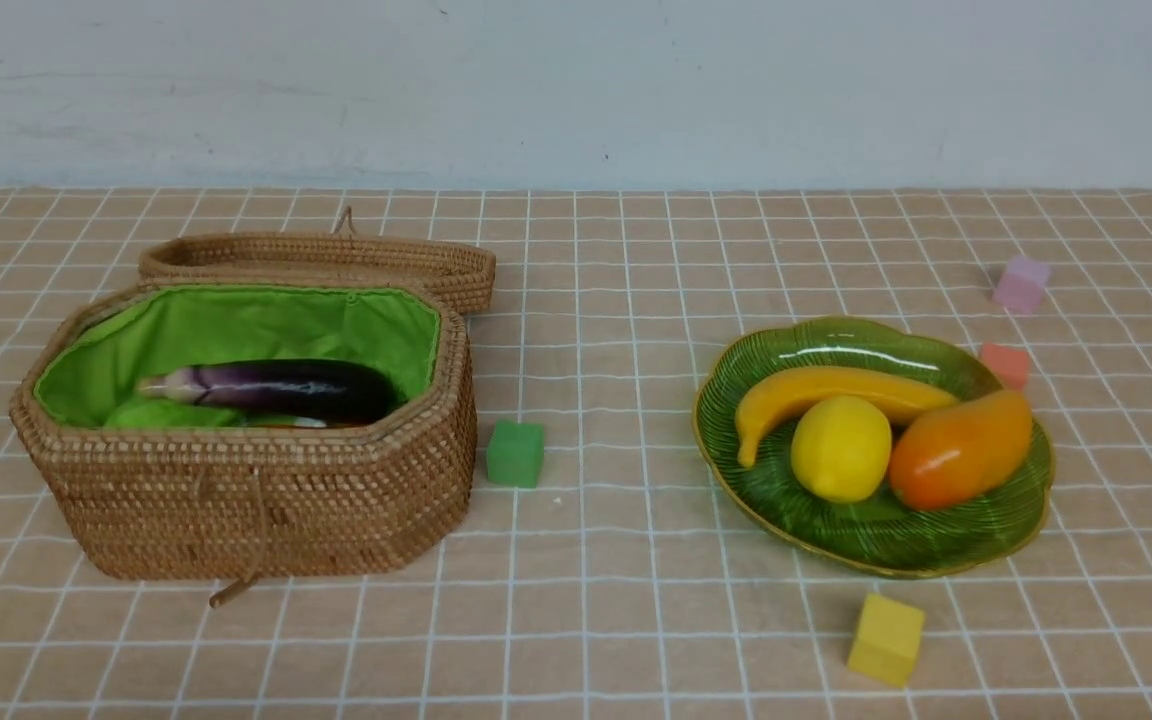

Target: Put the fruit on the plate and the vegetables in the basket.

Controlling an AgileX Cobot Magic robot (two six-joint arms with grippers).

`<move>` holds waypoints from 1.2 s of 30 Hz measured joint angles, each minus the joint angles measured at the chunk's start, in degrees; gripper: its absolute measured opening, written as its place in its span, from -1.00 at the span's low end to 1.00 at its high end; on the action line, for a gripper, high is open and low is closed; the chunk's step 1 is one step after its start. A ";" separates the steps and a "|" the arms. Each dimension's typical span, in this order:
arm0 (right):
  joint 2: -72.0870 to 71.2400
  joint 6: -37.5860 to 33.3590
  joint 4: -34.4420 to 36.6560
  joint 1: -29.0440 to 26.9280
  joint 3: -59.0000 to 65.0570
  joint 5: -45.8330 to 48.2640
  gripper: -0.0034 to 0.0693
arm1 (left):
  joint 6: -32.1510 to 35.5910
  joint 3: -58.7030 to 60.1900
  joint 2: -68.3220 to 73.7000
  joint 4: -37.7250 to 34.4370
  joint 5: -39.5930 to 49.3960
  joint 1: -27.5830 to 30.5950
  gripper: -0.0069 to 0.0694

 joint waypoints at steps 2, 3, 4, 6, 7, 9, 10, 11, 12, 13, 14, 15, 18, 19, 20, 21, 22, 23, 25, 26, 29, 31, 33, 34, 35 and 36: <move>0.00 0.00 0.00 0.00 0.00 0.00 -0.93 | 0.00 0.00 0.00 0.00 0.00 0.00 -0.63; 0.00 0.00 0.00 0.00 0.00 0.00 -0.93 | 0.00 0.00 0.00 0.00 0.00 0.00 -0.63; 0.00 0.00 0.00 0.00 0.00 0.00 -0.92 | 0.00 0.00 0.00 0.00 0.00 0.00 -0.63; 0.00 0.00 0.00 0.00 0.00 0.00 -0.92 | 0.00 0.00 0.00 0.00 0.00 0.00 -0.62; 0.00 0.00 0.00 0.00 0.00 0.00 -0.92 | 0.00 0.00 0.00 0.00 0.00 0.00 -0.62; 0.00 0.00 0.00 0.00 0.00 0.00 -0.92 | 0.00 0.00 0.00 0.00 0.00 0.00 -0.62; 0.00 0.00 0.00 0.00 0.00 0.00 -0.92 | 0.00 0.08 0.00 0.00 -0.06 0.00 -0.61; 0.00 0.00 0.00 0.00 0.00 0.00 -0.92 | 0.00 0.08 0.00 0.00 -0.06 0.00 -0.61; 0.00 0.00 0.00 0.00 0.00 0.00 -0.92 | 0.00 0.39 0.00 -0.05 -0.06 0.00 -0.61; 0.00 0.00 0.00 0.00 0.00 0.00 -0.92 | 0.14 0.75 -0.05 -0.47 -0.16 0.19 -0.61; 0.00 0.00 0.00 0.00 0.00 0.00 -0.92 | 0.14 0.82 -0.05 -0.58 -0.13 0.27 -0.61; 0.00 0.00 0.00 0.00 0.00 0.00 -0.92 | 1.37 1.39 -0.40 -1.41 -0.44 2.10 -0.61; 0.00 0.00 0.00 0.00 0.00 0.00 -0.91 | 5.51 1.57 -1.86 -5.78 -1.78 8.92 -0.61; 0.00 0.00 0.00 0.00 0.00 0.00 -0.91 | 5.88 1.60 -2.00 -6.26 -1.92 9.55 -0.61; 0.00 0.00 0.00 0.00 0.00 0.00 -0.91 | 8.97 1.92 -3.36 -10.02 -2.81 14.37 -0.61; 0.00 0.00 0.00 0.00 0.00 0.00 -0.91 | 11.46 2.40 -4.54 -13.14 -3.65 18.14 -0.63; 0.00 0.00 0.00 0.00 0.00 0.00 -0.91 | 15.87 3.51 -6.27 -18.24 -5.16 24.38 -0.71; 0.00 0.00 0.00 0.00 0.00 0.00 -0.91 | 18.06 4.25 -6.76 -20.63 -6.04 27.42 -0.79; 0.00 0.00 0.00 0.00 0.00 0.00 -0.90 | 20.62 5.42 -6.99 -23.33 -6.98 31.02 -0.85; 0.00 0.00 0.00 0.00 0.00 0.00 -0.90 | 23.63 7.21 -7.04 -26.56 -8.22 35.42 -0.85; 0.00 0.00 0.00 0.00 0.00 0.00 -0.89 | 24.65 9.80 -7.04 -31.06 -7.96 41.34 -0.85; 0.00 0.00 0.00 0.00 0.00 0.00 -0.90 | 23.29 10.01 -7.04 -31.28 -4.45 42.81 -0.85; 0.00 0.00 0.00 0.00 0.00 0.00 -0.89 | 21.86 10.14 -7.04 -30.47 -0.68 42.85 -0.85; 0.00 0.00 0.00 0.00 0.00 0.00 -0.89 | 20.93 10.19 -7.04 -30.08 1.78 42.85 -0.85; -0.05 0.00 0.00 0.00 0.00 0.00 -0.89 | 19.64 10.32 -7.04 -29.82 3.91 42.85 -0.85; -0.05 0.00 0.00 0.00 0.00 0.00 -0.88 | 18.94 10.32 -7.04 -29.70 4.54 42.85 -0.85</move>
